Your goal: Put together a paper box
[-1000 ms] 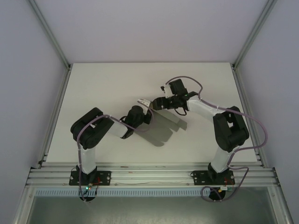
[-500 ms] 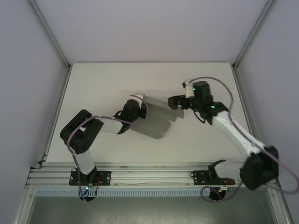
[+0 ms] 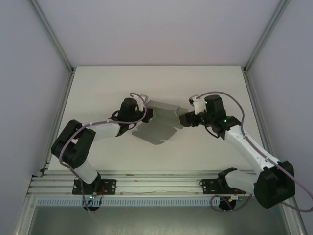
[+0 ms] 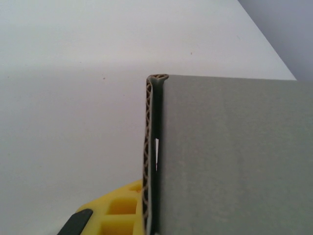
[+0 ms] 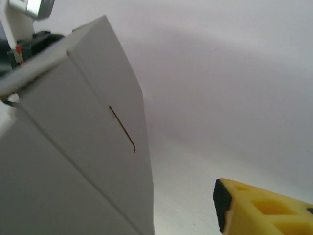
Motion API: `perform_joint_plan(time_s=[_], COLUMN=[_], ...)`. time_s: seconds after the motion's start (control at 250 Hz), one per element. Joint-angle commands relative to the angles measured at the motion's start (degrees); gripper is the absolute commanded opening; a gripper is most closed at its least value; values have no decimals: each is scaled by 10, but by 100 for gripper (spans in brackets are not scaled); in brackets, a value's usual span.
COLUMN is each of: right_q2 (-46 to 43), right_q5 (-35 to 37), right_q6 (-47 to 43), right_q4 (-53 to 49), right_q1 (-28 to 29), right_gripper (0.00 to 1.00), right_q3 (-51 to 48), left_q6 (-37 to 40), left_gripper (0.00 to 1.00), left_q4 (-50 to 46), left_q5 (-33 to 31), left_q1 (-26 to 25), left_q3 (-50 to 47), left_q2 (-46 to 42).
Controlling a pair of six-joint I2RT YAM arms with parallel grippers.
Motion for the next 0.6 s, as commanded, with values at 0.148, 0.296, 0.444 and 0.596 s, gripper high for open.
perform_joint_plan(time_s=[0.148,0.296,0.444,0.596], right_q2=[27,34,30,17], right_q5=[3,108,199,203], right_q6=[-8,-12,-20,-28], right_q4=[73,80,104,130], right_q1=[35,84,113,115], right_gripper=[24,7,0,0], right_q3=[18,15,2,-14], left_q6=[-25,-39,-86,-129], left_gripper=[0,0,0,0], left_q4=[-71,-173,-267,-351], left_q5=[-21,-184,-332,-435], left_q1=[-4,-23,-27,-26], left_q3=[55,106,149,188], left_q2=[11,38,66,88])
